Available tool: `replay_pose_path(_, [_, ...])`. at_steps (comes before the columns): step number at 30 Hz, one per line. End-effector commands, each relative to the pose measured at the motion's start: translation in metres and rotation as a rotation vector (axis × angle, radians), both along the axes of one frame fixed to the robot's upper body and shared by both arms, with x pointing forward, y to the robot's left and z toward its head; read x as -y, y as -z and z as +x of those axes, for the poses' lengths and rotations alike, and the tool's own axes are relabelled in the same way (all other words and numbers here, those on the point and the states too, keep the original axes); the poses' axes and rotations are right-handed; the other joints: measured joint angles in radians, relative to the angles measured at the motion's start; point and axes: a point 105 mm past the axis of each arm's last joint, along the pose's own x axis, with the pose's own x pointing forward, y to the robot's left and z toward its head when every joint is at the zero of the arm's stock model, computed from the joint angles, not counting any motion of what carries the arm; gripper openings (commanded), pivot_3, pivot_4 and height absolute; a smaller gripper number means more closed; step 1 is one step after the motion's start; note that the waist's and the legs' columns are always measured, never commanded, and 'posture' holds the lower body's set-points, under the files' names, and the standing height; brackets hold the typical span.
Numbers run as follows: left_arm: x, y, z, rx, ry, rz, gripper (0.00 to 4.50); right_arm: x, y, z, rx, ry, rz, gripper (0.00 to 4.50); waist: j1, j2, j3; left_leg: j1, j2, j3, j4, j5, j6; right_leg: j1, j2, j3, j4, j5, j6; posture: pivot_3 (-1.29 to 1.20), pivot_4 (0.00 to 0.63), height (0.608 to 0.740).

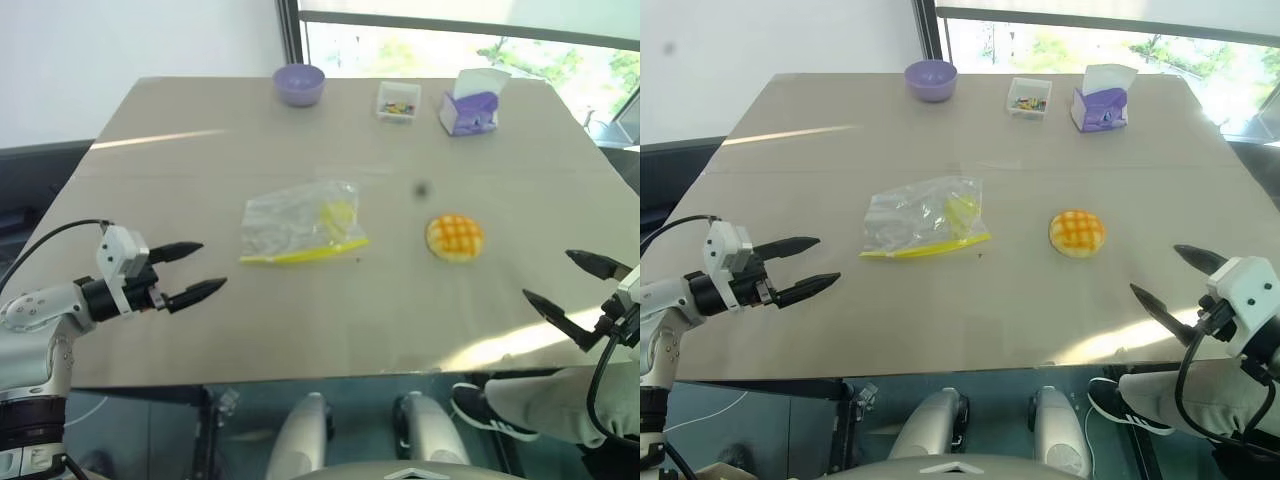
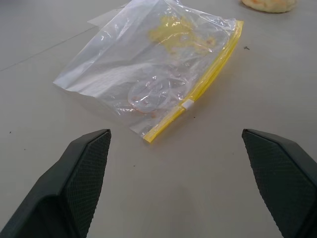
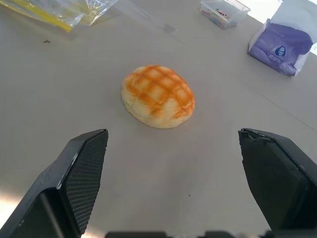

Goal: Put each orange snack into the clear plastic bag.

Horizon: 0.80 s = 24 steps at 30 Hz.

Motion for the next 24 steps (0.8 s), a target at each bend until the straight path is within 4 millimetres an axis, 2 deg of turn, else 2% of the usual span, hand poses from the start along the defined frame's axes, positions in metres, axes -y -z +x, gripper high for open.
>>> replay_pose_path(1, [0.002,-0.019,0.005,0.066,0.005,-0.004,4.48,-0.002,-0.009,0.001,0.038,-0.015,-0.022,4.50,0.000,0.000,0.000,0.000,0.000,0.000,0.000,0.000,0.000,0.000,0.000,0.000,0.000,0.000,0.000,0.00,0.150,0.737])
replay_pose_path(4, [0.004,-0.026,0.014,0.084,0.000,-0.020,4.48,-0.003,-0.010,0.004,0.047,-0.014,-0.019,4.50,0.004,0.000,0.000,0.000,0.000,-0.001,0.000,0.000,0.000,0.000,0.000,0.000,0.000,0.000,0.000,0.00,0.150,0.737])
replay_pose_path(15, [0.006,-0.026,0.027,0.095,-0.011,-0.026,4.48,-0.011,-0.013,0.009,0.074,-0.027,-0.007,4.50,-0.002,0.000,0.000,0.000,0.000,0.000,0.000,0.000,0.000,0.000,0.000,0.000,0.000,0.002,0.003,0.00,0.150,0.737])
replay_pose_path(21, [0.003,-0.035,0.051,0.154,-0.154,-0.008,4.48,-0.025,-0.018,0.015,0.110,-0.064,0.006,4.50,-0.002,0.000,0.000,0.000,0.000,0.000,0.000,0.000,0.000,0.000,0.001,0.000,0.000,0.002,0.004,0.00,0.150,0.737])
replay_pose_path(24, [0.001,-0.036,0.057,0.118,-0.193,-0.004,4.48,-0.030,-0.019,0.018,0.122,-0.075,0.018,4.50,-0.002,0.000,0.000,0.000,-0.001,0.000,0.000,0.000,0.000,0.000,0.001,0.000,0.001,0.002,0.004,0.00,0.150,0.737])
